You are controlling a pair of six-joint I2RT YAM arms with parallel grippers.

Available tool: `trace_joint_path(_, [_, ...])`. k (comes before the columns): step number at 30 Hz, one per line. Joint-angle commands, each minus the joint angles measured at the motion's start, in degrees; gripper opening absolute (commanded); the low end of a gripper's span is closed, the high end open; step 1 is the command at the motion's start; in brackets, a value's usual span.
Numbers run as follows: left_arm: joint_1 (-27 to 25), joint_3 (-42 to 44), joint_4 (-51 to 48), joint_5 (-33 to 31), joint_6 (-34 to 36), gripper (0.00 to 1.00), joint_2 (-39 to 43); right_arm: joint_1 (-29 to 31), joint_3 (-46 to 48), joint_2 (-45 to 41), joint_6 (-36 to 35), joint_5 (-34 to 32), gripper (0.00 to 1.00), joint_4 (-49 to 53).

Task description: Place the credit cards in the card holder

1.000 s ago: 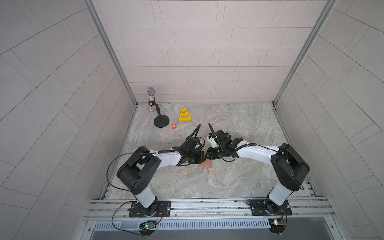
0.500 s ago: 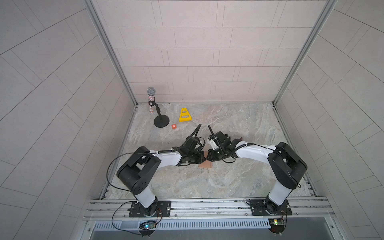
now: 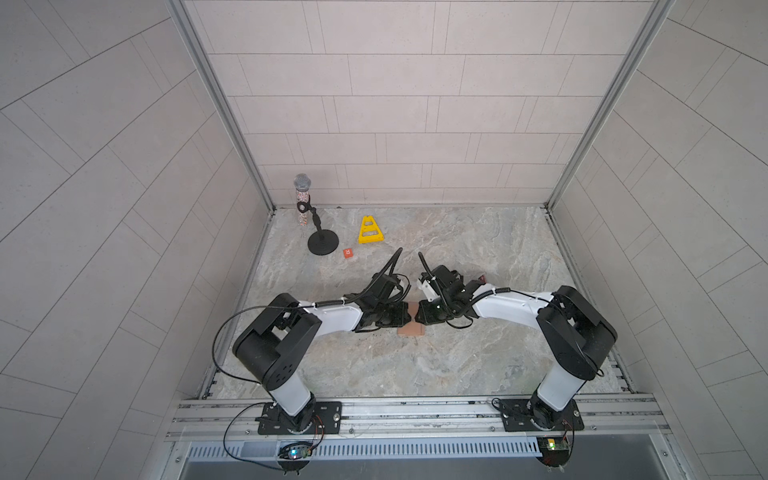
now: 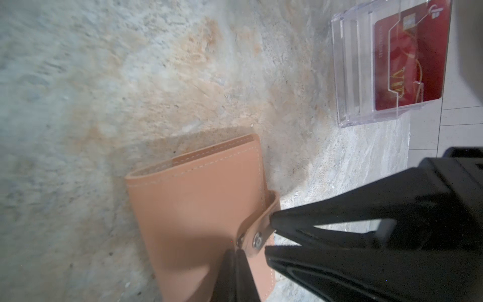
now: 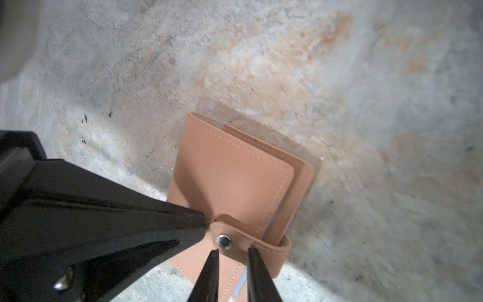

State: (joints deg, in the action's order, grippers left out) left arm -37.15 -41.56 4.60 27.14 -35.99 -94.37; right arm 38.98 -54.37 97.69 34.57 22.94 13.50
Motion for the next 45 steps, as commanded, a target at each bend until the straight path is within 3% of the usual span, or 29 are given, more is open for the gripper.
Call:
trace_joint_path(1, [-0.12,-0.32,-3.53,-1.29,0.85,0.02,1.46,-0.79,1.08,-1.45,0.74,-1.91,0.19,-0.12])
trace_joint_path(4, [-0.14,-0.48,-3.42,-0.79,0.99,0.05,1.58,-1.01,1.61,-1.27,1.12,-2.02,0.17,-0.66])
trace_joint_path(14, [-0.12,0.21,2.29,2.44,-0.9,0.29,-0.74,-1.1,1.64,-0.03,1.29,-0.89,0.16,-1.81])
trace_joint_path(24, [-0.12,-0.11,4.0,2.65,-1.62,0.29,-2.91,-1.1,1.22,1.05,0.68,1.46,0.15,-2.07])
trace_joint_path(32, [-0.12,-1.05,4.33,2.92,-1.62,0.21,-4.64,-1.1,1.15,1.55,0.45,2.2,0.15,-2.14])
trace_joint_path(42, [-0.12,-0.94,4.54,3.07,-1.7,0.01,-4.59,-1.1,0.92,1.63,0.24,2.55,0.15,-2.08])
trace_joint_path(45, [-0.12,-0.88,4.39,3.07,-1.72,0.0,-3.9,-1.1,0.98,1.11,0.33,2.55,0.15,-1.94])
